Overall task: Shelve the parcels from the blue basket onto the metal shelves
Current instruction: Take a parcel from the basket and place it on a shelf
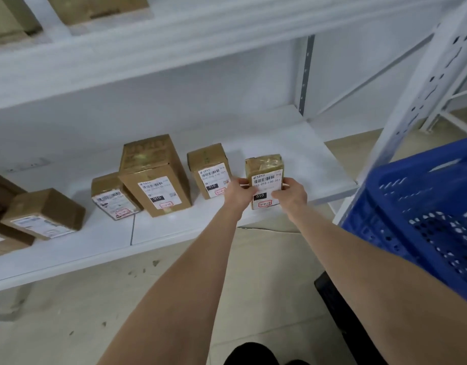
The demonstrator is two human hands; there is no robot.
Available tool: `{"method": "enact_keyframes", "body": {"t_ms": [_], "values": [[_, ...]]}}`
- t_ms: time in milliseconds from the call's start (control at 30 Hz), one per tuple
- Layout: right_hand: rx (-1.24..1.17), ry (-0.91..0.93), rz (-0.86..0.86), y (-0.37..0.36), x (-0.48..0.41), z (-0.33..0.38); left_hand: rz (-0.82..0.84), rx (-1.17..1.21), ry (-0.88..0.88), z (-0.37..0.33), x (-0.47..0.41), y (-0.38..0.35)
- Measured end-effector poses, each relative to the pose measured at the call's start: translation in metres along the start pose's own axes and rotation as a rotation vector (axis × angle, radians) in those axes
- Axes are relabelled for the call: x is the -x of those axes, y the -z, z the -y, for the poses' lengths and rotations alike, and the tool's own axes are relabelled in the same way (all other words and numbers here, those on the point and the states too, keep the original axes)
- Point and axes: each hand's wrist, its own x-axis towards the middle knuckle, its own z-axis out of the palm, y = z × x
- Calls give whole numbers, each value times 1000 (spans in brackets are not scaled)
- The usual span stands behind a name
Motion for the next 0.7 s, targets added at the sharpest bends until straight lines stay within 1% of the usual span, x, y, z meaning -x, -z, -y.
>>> {"method": "enact_keyframes", "body": {"t_ms": [367, 533, 600, 700], "values": [[-59, 111, 16, -25, -41, -30, -50, 15, -88, 30, -35, -12], [4, 143, 27, -24, -43, -30, -61, -2, -107, 28, -32, -10], [83, 189, 7, -19, -41, -26, -79, -102, -149, 22, -24, -6], [306, 406, -61, -10, -36, -19, -161, -348, -343, 15, -11, 0]]}}
